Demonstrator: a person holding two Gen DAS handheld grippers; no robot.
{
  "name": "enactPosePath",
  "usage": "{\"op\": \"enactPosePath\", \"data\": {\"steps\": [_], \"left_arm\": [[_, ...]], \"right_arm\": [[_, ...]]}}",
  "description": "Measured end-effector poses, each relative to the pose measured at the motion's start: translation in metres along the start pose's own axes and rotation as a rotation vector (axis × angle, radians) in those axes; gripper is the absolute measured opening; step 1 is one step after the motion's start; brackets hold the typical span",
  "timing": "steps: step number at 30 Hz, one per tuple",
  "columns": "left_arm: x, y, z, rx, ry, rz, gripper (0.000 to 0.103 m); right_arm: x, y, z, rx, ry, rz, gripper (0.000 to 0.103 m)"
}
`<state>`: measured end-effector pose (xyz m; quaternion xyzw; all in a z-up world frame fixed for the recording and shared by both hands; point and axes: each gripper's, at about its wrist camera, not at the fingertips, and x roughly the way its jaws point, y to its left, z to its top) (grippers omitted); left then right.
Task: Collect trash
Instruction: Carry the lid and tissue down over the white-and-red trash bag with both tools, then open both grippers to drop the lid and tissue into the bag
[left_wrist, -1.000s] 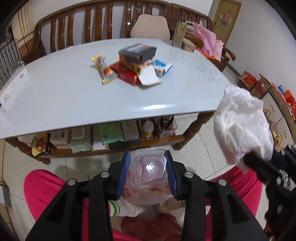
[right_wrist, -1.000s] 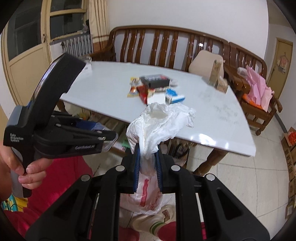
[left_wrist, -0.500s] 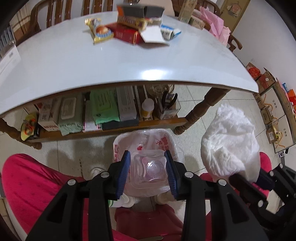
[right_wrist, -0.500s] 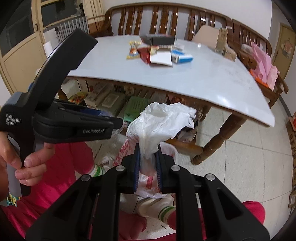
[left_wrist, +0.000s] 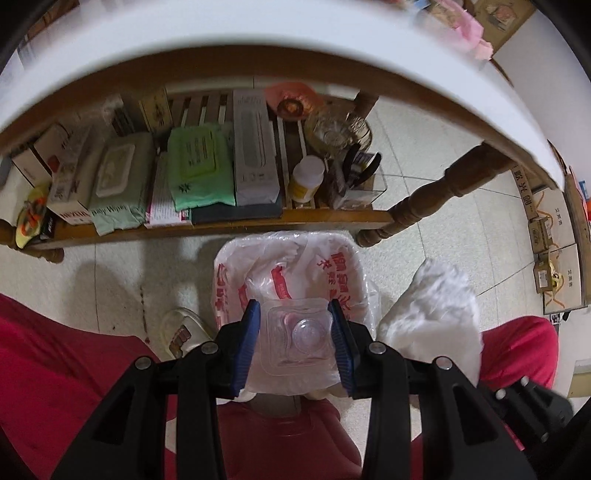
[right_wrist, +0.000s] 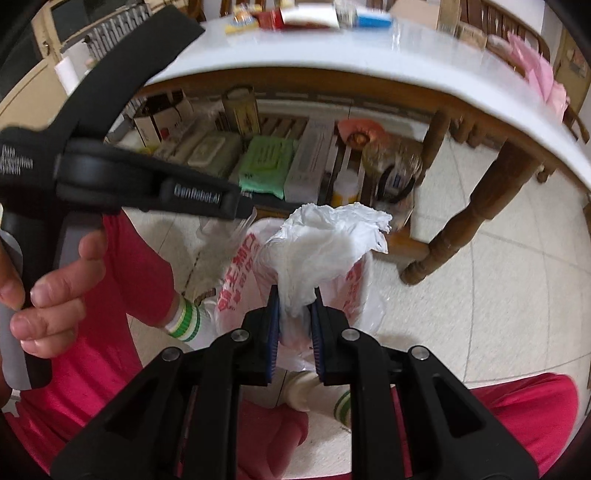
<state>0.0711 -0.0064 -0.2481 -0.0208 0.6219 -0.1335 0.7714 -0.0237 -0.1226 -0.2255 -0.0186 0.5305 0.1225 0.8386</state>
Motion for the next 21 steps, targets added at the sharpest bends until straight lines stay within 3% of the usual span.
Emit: {"op": "enactPosePath", "data": {"steps": [21], "left_arm": [[0.125,0.027,0.023,-0.136,0.240,-0.005,0.037]], "right_arm": [[0.139,-0.004,-0.019,0.088,0.291,0.063,0.016]]}}
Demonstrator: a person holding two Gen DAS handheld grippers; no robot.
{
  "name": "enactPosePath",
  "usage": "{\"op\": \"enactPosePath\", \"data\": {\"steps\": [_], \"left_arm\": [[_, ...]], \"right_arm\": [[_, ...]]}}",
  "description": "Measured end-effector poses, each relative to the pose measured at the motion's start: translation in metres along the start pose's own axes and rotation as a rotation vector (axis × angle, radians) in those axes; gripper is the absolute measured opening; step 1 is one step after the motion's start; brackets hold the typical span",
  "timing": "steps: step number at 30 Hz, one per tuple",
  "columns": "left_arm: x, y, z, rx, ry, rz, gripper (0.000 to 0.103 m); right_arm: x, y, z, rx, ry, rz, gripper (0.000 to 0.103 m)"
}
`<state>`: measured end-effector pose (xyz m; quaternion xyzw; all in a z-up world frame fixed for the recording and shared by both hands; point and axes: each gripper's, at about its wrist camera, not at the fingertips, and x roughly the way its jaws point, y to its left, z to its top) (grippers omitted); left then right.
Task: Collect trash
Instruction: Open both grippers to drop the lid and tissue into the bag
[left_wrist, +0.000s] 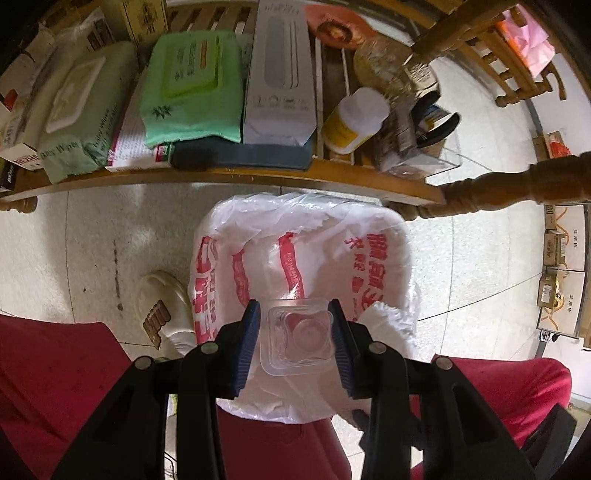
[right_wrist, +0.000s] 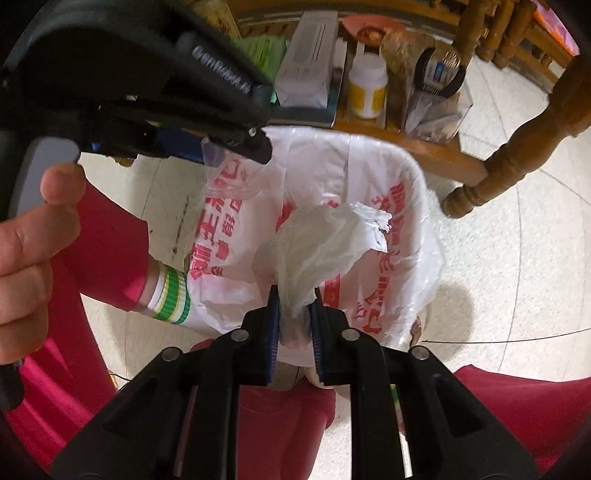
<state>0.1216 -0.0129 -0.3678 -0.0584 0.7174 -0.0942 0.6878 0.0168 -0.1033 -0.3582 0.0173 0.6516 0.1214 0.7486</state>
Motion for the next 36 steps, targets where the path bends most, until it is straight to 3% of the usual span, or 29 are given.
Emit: {"op": "enactPosePath", "data": {"steps": [18,25,27,29,32,36], "left_arm": [[0.058,0.006,0.018,-0.015,0.123,0.046,0.038],[0.071,0.012,0.020,-0.034,0.162,0.049,0.038],[0.073,0.012,0.020,-0.031,0.172,0.053,0.041],[0.075,0.012,0.020,-0.029,0.183,0.061,0.051],[0.077,0.011,0.020,-0.024,0.192,0.073,0.063],[0.075,0.008,0.019,-0.013,0.188,0.080,0.068]], "right_arm": [[0.045,-0.003,0.011,0.028,0.114,0.047,0.017],[0.047,-0.013,0.015,0.056,0.116,0.069,0.020],[0.048,-0.010,0.017,0.058,0.114,0.068,0.026],[0.047,-0.011,0.019,0.064,0.109,0.068,0.041],[0.046,-0.013,0.022,0.067,0.099,0.071,0.051],[0.044,-0.015,0.024,0.080,0.098,0.074,0.052]]}}
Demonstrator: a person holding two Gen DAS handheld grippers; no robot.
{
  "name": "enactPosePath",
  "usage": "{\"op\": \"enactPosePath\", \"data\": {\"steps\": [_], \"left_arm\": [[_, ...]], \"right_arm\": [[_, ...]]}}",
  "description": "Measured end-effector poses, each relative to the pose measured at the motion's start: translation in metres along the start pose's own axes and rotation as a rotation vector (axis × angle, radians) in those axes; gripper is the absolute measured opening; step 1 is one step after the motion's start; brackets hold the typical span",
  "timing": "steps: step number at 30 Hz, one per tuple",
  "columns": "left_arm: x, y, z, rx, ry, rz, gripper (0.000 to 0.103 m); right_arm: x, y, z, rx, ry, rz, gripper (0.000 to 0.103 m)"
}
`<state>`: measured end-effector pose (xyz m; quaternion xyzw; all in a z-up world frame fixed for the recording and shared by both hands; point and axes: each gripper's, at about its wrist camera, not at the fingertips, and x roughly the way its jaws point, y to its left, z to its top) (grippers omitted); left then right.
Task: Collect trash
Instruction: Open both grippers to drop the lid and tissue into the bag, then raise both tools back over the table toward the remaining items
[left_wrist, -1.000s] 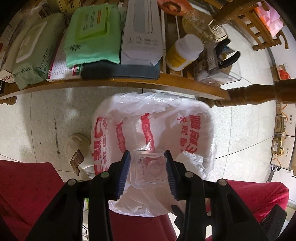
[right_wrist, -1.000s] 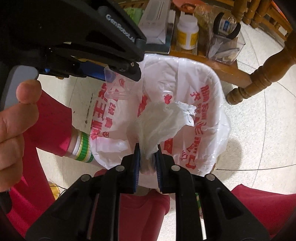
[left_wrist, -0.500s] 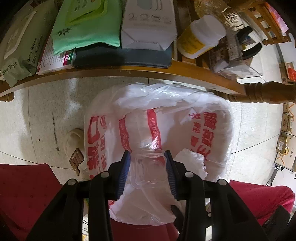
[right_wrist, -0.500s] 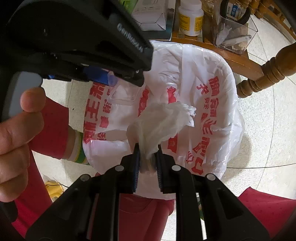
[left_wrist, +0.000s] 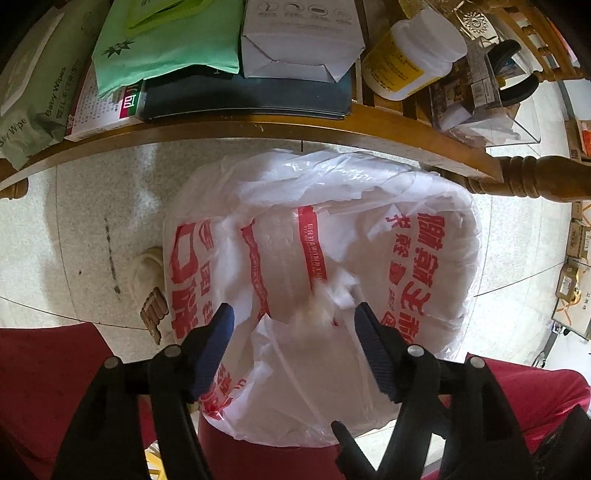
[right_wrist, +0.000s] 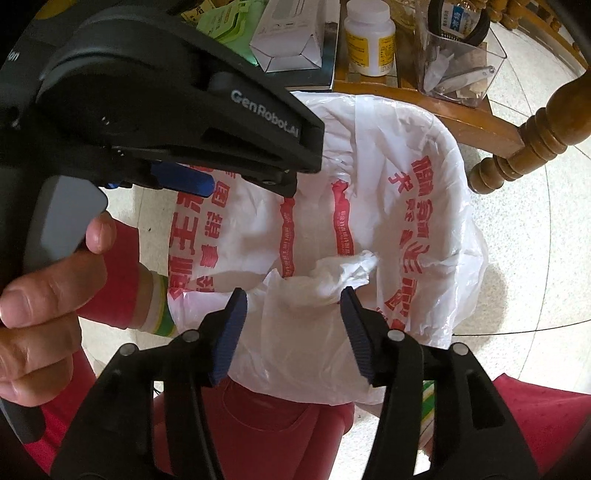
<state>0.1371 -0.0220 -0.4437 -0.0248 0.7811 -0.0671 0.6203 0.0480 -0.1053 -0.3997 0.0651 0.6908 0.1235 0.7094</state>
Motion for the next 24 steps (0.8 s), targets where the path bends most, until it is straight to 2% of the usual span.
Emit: {"op": "enactPosePath", "data": {"steps": [5,15,19,22,24], "left_arm": [[-0.007,-0.004,-0.002,0.020,-0.015,0.007,0.069],[-0.033,-0.010,-0.011,0.041,-0.068,0.025,0.071],[-0.049,-0.010,-0.023,0.066,-0.105,0.054,0.075],[-0.064,-0.008,-0.037,0.086,-0.138,0.089,0.078],[-0.075,-0.004,-0.050,0.095,-0.149,0.100,0.078]], "right_arm": [[-0.006,-0.001,0.001,0.010,-0.010,0.000,0.059],[-0.018,0.003,-0.002,-0.010,-0.052,-0.010,0.059],[-0.033,0.007,-0.007,-0.018,-0.086,-0.020,0.061],[-0.053,0.008,-0.014,-0.012,-0.125,-0.022,0.068],[-0.066,0.007,-0.017,-0.012,-0.151,-0.027,0.069]]}}
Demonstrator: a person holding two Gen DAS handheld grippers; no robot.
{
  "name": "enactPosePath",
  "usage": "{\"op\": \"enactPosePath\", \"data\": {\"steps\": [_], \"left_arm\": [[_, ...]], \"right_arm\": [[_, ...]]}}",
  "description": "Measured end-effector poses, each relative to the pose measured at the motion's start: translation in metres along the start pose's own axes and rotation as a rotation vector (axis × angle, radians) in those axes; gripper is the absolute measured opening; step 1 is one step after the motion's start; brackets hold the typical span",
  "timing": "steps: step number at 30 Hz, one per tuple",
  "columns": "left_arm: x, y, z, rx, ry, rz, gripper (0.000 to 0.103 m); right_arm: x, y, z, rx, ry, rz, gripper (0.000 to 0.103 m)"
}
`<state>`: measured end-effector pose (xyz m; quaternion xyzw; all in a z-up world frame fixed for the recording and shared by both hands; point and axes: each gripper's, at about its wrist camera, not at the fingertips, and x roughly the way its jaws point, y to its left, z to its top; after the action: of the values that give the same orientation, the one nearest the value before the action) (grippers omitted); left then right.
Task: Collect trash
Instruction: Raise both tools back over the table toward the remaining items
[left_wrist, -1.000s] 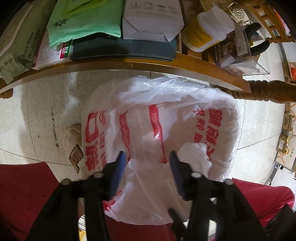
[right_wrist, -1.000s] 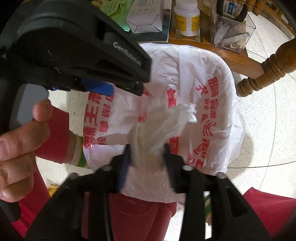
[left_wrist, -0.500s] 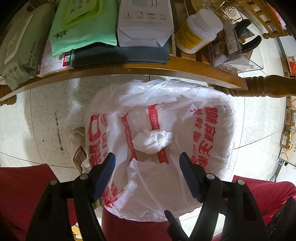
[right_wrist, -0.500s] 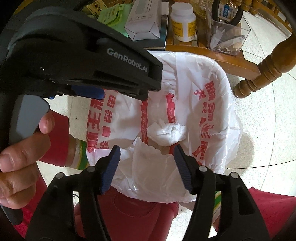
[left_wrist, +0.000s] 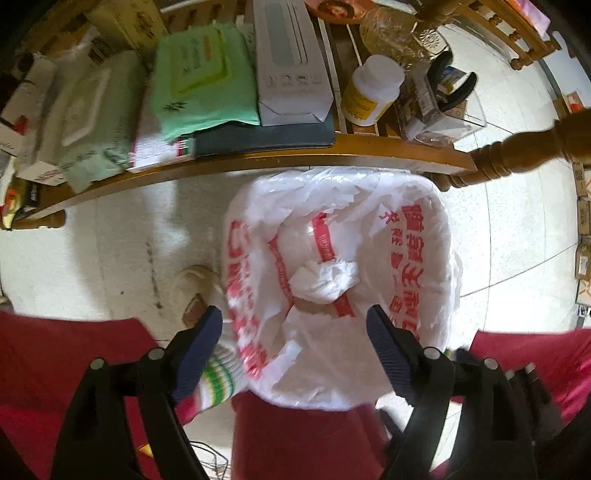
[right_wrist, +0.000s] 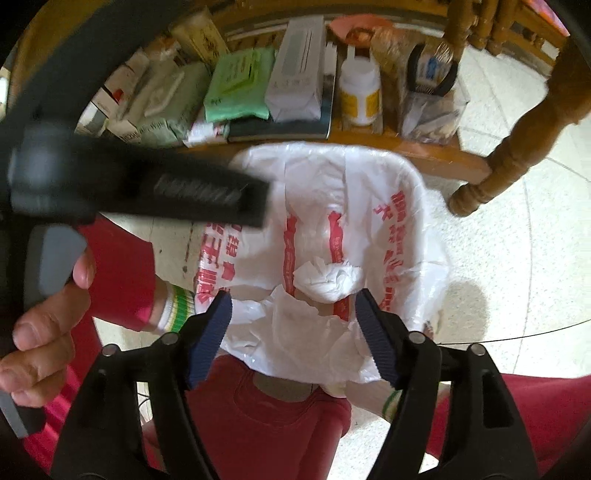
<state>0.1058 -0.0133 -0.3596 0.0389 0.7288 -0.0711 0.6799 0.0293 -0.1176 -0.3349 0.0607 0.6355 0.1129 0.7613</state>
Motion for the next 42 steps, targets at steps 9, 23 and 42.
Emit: {"op": "enactPosePath", "data": {"steps": [9,23,42], "left_arm": [[-0.105,0.016,-0.057,0.083,-0.131,0.007,0.082],[-0.330,0.056,-0.028,0.058,-0.392,0.037,0.091],[-0.435,0.045,0.034,0.122,-0.456,0.017,0.094]], "right_arm": [[-0.120,-0.009,-0.003,-0.033,-0.234,-0.019,0.081],[-0.335,0.024,0.061,-0.357,-0.576,-0.090,0.096],[-0.443,0.052,0.148,-0.462,-0.715,0.067,0.096]]}}
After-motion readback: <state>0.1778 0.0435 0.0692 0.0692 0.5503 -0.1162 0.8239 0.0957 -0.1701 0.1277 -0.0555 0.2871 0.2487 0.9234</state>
